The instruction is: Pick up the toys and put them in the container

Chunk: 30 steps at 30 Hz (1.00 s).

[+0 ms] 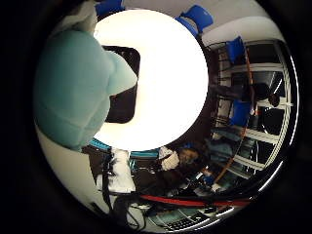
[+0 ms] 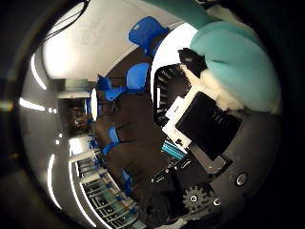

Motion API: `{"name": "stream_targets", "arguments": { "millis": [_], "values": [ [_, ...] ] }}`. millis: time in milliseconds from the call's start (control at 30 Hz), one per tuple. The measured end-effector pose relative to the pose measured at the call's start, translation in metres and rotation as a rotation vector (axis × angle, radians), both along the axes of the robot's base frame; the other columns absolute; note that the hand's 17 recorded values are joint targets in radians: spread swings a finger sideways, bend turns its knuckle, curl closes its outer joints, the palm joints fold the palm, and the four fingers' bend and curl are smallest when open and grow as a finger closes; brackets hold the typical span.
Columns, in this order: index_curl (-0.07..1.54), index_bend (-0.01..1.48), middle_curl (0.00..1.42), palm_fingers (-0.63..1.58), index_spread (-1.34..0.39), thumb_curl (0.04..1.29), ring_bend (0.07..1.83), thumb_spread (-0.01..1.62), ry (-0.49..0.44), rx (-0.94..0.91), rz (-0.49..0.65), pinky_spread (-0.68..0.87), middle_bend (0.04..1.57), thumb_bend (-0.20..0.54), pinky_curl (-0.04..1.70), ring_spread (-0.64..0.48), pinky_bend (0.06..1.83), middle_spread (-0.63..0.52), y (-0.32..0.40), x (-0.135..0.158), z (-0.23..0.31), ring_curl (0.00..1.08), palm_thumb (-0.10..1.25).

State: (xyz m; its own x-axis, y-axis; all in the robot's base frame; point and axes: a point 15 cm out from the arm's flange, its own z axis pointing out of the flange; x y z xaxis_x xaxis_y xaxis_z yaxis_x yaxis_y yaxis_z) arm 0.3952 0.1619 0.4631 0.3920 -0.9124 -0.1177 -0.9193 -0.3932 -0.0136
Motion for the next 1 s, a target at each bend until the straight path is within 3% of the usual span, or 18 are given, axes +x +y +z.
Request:
{"name": "stream_targets", "arguments": {
  "millis": [167, 267, 367, 400, 433, 500, 533, 633, 700, 1000],
  "values": [
    [0.86, 1.03, 0.79, 1.09, -0.23, 0.7, 1.3, 1.01, -0.009, 0.006, 0.027, -0.22, 1.32, -0.019, 1.15, -0.25, 1.15, -0.15, 0.032, 0.009, -0.013, 0.84, 0.98],
    [0.81, 0.92, 0.74, 1.14, -0.24, 0.6, 1.27, 1.13, -0.048, 0.025, 0.033, -0.29, 1.24, -0.029, 1.01, -0.24, 1.05, -0.16, 0.044, 0.017, -0.011, 0.77, 0.9],
    [0.71, 0.44, 0.65, 0.75, -0.3, 0.48, 1.21, 1.2, -0.042, 0.026, 0.033, -0.47, 1.04, -0.037, 0.86, -0.27, 0.99, -0.19, 0.047, 0.015, -0.012, 0.66, 0.72],
    [0.69, 0.39, 0.62, 0.43, -0.35, 0.45, 1.12, 1.21, -0.033, 0.023, 0.034, -0.41, 0.92, -0.038, 0.88, -0.23, 0.98, -0.19, 0.047, 0.013, -0.014, 0.65, 0.67],
    [0.64, 0.35, 0.58, 0.28, -0.39, 0.43, 1.05, 1.22, -0.022, 0.019, 0.035, -0.33, 0.82, -0.037, 0.87, -0.18, 0.95, -0.17, 0.046, 0.011, -0.015, 0.61, 0.64],
    [0.54, 0.3, 0.47, 0.05, -0.45, 0.38, 0.84, 1.23, 0.029, -0.002, 0.039, -0.04, 0.58, -0.029, 0.86, 0.04, 0.98, -0.07, 0.043, 0.003, -0.024, 0.5, 0.58],
    [0.52, 0.28, 0.44, -0.01, -0.46, 0.37, 0.77, 1.23, 0.066, -0.016, 0.043, 0.06, 0.52, -0.029, 0.84, 0.1, 0.98, -0.03, 0.041, -0.003, -0.029, 0.46, 0.56],
    [0.44, 0.2, 0.38, -0.04, -0.47, 0.33, 0.6, 1.23, 0.193, -0.057, 0.065, 0.34, 0.39, -0.022, 0.75, 0.24, 0.89, 0.06, 0.034, -0.024, -0.046, 0.35, 0.52],
    [0.4, 0.18, 0.35, -0.02, -0.46, 0.31, 0.54, 1.23, 0.209, -0.06, 0.064, 0.46, 0.34, -0.019, 0.67, 0.28, 0.82, 0.1, 0.03, -0.025, -0.049, 0.32, 0.51],
    [0.33, 0.18, 0.33, 0.06, -0.45, 0.28, 0.44, 1.22, 0.146, -0.037, 0.003, 0.59, 0.25, -0.016, 0.5, 0.3, 0.72, 0.11, -0.003, -0.025, -0.02, 0.26, 0.5]
  ]
}}
